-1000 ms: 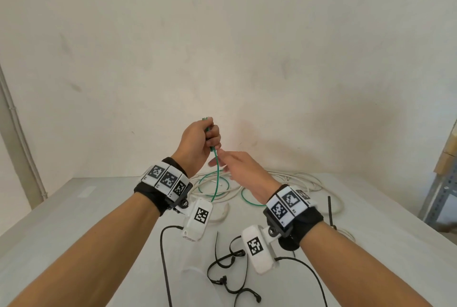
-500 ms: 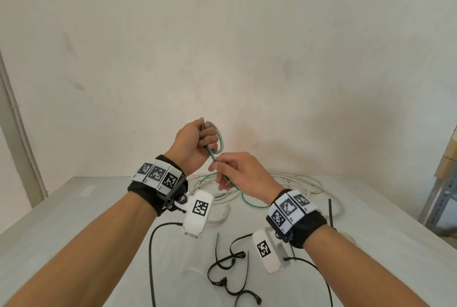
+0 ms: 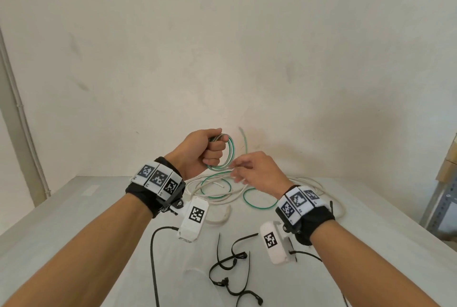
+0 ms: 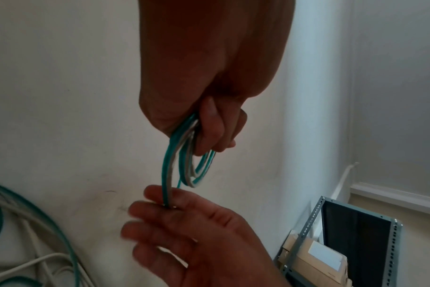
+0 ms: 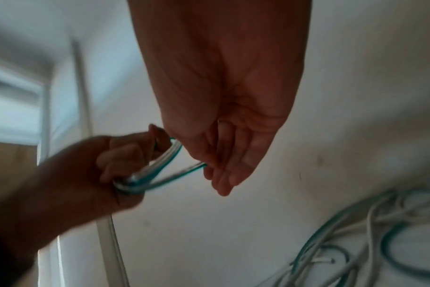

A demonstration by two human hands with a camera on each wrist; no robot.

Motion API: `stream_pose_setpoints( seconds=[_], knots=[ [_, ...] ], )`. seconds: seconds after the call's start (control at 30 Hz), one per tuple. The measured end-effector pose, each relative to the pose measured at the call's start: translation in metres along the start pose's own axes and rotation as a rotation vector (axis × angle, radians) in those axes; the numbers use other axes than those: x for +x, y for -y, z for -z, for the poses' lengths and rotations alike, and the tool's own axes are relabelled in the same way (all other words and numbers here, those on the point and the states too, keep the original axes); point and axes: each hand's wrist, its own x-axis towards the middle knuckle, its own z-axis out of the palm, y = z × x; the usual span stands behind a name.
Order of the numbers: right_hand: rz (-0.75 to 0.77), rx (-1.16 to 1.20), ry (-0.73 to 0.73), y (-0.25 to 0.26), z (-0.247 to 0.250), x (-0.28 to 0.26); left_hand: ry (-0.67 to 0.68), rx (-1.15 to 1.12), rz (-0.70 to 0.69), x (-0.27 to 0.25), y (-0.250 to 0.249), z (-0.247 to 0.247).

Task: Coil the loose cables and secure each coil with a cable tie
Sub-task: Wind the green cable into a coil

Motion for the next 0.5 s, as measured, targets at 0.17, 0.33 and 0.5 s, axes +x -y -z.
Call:
stream_pose_setpoints(
  seconds=[0.17, 0.33, 0.5],
  knots=[
    [-0.194, 0.701, -0.046, 0.01, 0.002, -0.001, 0.073, -0.036, 0.079, -0.002, 0.009, 0.002],
    [-0.275, 1.067, 0.069, 0.02, -0.003, -0.005, 0.108, -0.105, 0.104, -0.003, 0.013, -0.001],
    [-0.243, 1.101, 0.112, 0.014, -0.01, -0.004, 0.053, -0.02, 0.112, -0.007, 0.01, -0.007]
  ],
)
